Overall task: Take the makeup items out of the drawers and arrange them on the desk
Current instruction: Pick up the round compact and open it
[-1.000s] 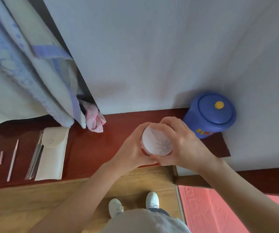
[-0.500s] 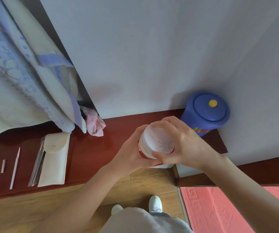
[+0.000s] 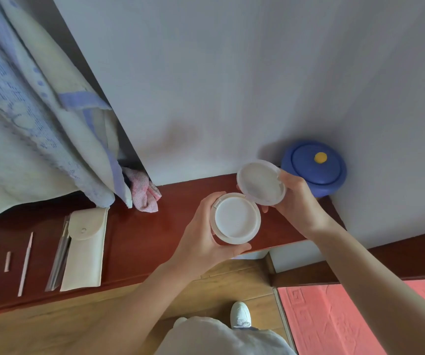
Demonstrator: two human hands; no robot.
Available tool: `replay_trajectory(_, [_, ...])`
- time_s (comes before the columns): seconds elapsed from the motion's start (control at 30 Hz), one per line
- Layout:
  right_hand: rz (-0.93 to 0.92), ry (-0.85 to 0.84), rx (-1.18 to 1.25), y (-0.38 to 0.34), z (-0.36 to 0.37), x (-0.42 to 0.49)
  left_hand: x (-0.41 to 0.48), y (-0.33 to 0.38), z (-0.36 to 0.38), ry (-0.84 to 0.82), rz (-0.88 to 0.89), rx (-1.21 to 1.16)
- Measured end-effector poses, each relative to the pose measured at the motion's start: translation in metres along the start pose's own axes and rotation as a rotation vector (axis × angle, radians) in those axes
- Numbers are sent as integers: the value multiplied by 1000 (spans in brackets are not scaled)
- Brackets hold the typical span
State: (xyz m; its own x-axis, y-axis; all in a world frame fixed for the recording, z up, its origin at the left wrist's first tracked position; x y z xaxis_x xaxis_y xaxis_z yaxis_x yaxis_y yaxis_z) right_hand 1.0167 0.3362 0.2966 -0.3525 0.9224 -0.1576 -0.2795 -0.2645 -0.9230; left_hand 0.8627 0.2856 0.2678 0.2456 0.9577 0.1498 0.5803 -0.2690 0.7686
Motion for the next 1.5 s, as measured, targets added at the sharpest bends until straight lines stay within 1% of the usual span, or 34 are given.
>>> replay_trajectory(0.1, [-8, 18, 74, 2, 1, 2, 3, 1, -3, -13, -10, 14])
replay_trajectory(0.17, [-19, 10, 82, 4, 0, 2, 6, 3, -7, -9, 6, 53])
replay_trajectory(0.23, [-14, -1, 80, 8, -1, 1, 8, 6, -10, 19, 60, 162])
replay_trajectory(0.4, [31, 8, 87, 17, -1, 0, 7, 12, -7, -31, 149, 443])
replay_trajectory(0.57, [38, -3, 83, 24, -5, 0, 3, 23, -7, 82, 234, 663])
replay_trajectory(0.67, [35, -19, 108, 26, -2, -1, -1, 23, -5, 96, 269, 691])
replay_trajectory(0.73, [37, -22, 106, 27, -2, -1, -3, 22, -5, 80, 280, 645])
replay_trajectory(0.77, [40, -20, 108, 28, -3, -2, -4, 21, -6, 56, 276, 582])
replay_trajectory(0.9, [21, -20, 100, 31, -10, -5, -7, 17, -10, -131, 177, 245])
replay_trajectory(1.0, [11, -21, 28, 31, -11, -7, -11, 12, -9, -188, 171, 177])
replay_trajectory(1.1, [-2, 24, -33, 35, -11, -7, -15, 6, -4, -229, 150, 123])
replay_trajectory(1.2, [3, 109, -32, 43, -11, -9, -15, -2, -3, -201, 14, 16])
replay_trajectory(1.3, [17, 139, 61, 53, -12, -11, -13, -8, -7, -153, -90, -117])
replay_trajectory(1.4, [81, 72, 49, 61, -7, -18, -11, -9, -13, -114, -128, -170])
replay_trajectory(1.5, [182, -3, 27, 72, -5, -26, -11, -12, -14, -118, -148, -210])
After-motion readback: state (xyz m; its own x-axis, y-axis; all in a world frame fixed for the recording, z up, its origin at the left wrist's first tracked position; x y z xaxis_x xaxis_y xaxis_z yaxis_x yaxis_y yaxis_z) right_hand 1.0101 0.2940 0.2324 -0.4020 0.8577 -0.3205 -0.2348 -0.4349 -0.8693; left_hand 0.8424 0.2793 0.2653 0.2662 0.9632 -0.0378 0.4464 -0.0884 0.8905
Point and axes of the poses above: each hand's wrist, its own x-axis towards the middle knuckle, its own z-axis out of the palm, y = z × x, the point moved 6 cm from there along x, towards the middle knuckle, and after that the axes turned 15 degrees about x, right-handed, at the moved point
